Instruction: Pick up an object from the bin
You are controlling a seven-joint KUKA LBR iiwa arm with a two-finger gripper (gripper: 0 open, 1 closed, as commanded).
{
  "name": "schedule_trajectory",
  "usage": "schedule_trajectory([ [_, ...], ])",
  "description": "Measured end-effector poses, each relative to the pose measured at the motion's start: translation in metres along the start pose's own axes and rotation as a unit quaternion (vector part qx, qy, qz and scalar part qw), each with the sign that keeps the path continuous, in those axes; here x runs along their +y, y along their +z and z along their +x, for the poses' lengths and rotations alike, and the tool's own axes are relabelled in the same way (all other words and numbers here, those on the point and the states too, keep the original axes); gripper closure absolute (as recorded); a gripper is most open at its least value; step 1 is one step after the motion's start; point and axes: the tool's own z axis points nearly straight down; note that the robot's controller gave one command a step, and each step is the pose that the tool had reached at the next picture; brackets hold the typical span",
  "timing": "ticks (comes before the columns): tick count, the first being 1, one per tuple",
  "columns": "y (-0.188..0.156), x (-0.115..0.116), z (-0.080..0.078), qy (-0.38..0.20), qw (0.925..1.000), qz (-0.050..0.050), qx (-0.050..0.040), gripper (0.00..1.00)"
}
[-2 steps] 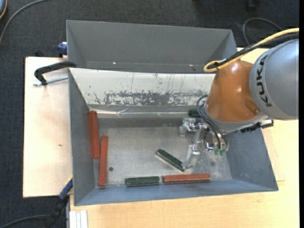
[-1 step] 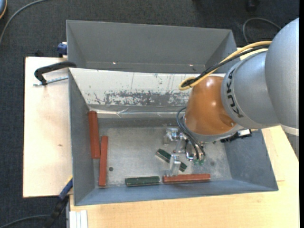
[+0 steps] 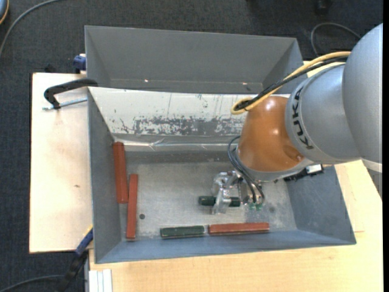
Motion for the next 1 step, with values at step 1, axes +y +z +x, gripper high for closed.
schedule_trajectory([
  [1, -0.2241, -0.0106, -0.0173, 0.008, 0.9999, -0.001, -0.0074, 1.0],
])
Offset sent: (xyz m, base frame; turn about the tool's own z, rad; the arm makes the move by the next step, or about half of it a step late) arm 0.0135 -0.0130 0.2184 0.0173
